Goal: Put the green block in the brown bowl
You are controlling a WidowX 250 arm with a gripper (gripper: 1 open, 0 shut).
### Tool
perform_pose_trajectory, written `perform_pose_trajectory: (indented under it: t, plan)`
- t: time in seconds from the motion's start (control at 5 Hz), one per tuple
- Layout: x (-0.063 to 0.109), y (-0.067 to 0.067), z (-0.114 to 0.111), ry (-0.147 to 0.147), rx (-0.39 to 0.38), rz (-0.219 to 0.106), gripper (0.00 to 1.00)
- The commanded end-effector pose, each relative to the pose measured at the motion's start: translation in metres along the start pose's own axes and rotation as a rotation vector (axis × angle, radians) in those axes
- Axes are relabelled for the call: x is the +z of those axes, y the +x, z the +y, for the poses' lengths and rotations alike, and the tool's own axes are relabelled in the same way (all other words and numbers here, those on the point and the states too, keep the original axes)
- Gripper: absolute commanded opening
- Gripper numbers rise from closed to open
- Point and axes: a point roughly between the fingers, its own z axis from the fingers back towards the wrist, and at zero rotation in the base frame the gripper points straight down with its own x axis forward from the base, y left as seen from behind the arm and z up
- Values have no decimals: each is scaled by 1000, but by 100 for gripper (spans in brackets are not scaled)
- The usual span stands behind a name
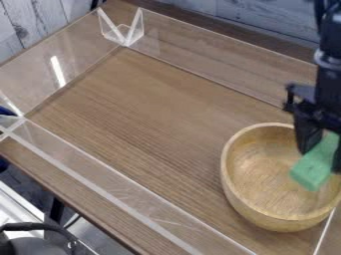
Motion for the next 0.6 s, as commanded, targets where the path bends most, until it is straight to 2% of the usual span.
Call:
perform_pose_trajectory:
  t: [0.0, 0.4]
  plan:
    - [-6, -5, -1, -1, -30, -20, 0]
    - [-19, -11, 14, 8, -9, 6, 0]
